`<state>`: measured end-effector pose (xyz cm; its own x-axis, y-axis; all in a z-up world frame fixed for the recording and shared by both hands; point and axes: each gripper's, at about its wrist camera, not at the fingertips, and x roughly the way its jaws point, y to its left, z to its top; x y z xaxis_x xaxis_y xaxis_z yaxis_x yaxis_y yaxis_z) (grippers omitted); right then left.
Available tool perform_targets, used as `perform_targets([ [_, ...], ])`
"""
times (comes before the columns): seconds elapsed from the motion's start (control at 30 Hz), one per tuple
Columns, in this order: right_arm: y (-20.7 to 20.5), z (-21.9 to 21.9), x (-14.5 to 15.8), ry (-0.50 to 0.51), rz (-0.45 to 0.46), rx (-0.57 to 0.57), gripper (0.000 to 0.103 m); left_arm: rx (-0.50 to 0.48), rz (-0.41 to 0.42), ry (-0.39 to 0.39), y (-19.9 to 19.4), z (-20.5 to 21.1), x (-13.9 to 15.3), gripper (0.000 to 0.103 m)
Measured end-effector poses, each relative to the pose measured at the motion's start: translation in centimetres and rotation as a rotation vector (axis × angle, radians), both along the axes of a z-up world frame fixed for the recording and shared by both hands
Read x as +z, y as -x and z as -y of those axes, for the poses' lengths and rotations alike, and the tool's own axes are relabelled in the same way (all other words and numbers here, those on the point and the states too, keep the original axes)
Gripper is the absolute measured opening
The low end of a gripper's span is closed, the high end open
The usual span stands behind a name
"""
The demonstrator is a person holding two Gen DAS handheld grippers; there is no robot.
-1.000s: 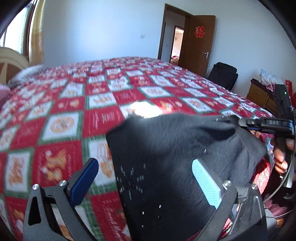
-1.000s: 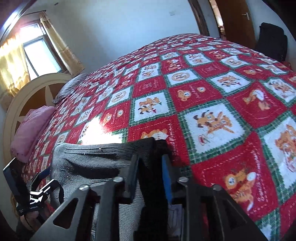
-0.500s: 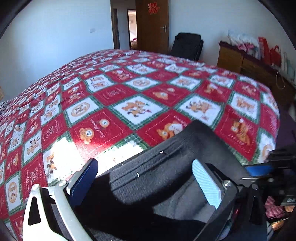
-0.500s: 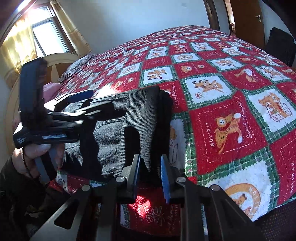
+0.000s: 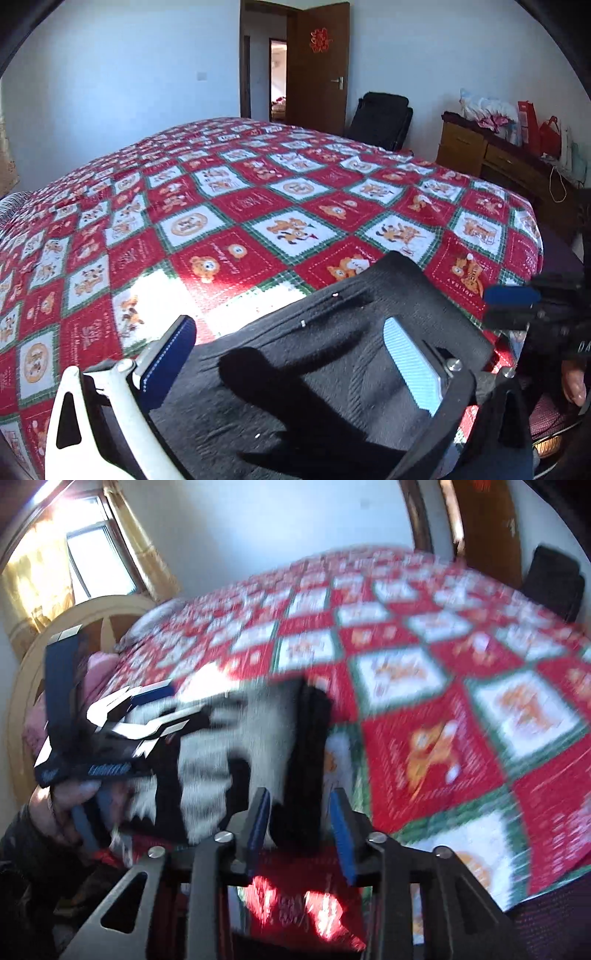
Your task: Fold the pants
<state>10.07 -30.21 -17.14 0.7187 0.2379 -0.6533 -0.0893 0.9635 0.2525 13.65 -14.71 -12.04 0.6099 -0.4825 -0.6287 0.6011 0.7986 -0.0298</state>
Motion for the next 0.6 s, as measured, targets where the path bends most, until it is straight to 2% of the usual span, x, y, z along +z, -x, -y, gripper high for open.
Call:
perform_targets([
  [0.07, -0.5, -1.1, 1.3, -0.02, 0.07, 0.052, 0.047, 0.046, 0.002, -0.014, 0.2, -1.4, -0.2, 0.103],
  [0.17, -2.8, -2.4, 0.8, -0.091, 0.07, 0.148, 0.049, 0.097, -0.058, -0.005, -0.3, -3.3, -1.8, 0.103],
  [0.2, -3.9, -2.5, 0.2, -0.093, 0.041, 0.14, 0.049, 0.113, -0.063, -0.006, -0.4, -3.7, -2.4, 0.103],
  [0.27, -6.5, -2.4, -2.4, -0.093, -0.083, 0.098, 0.049, 0.144, -0.081, -0.021, -0.7, -4.7, -3.7, 0.103],
  [0.3, -7.1, -2.0, -3.3, -0.114, -0.098, 0.101, 0.049, 0.156, -0.082, -0.023, -0.6, -5.1, -4.0, 0.103],
  [0.33, -6.8, -1.6, -3.1, -0.133, -0.064, 0.108, 0.049, 0.164, -0.08, -0.007, -0.4, -5.7, -4.0, 0.103],
  [0.43, -5.9, -0.8, -1.9, -0.159, -0.056, 0.113, 0.049, 0.183, -0.063, 0.06, 0.7, -7.9, -3.3, 0.103],
  [0.5, -5.0, 0.1, -1.2, -0.143, -0.027, 0.074, 0.05, 0.215, -0.052, 0.082, 1.2, -9.7, -3.1, 0.103],
  [0.6, -5.1, 1.9, -1.7, -0.191, -0.062, 0.041, 0.05, 0.275, -0.076, 0.119, 1.1, -12.5, -3.9, 0.103],
])
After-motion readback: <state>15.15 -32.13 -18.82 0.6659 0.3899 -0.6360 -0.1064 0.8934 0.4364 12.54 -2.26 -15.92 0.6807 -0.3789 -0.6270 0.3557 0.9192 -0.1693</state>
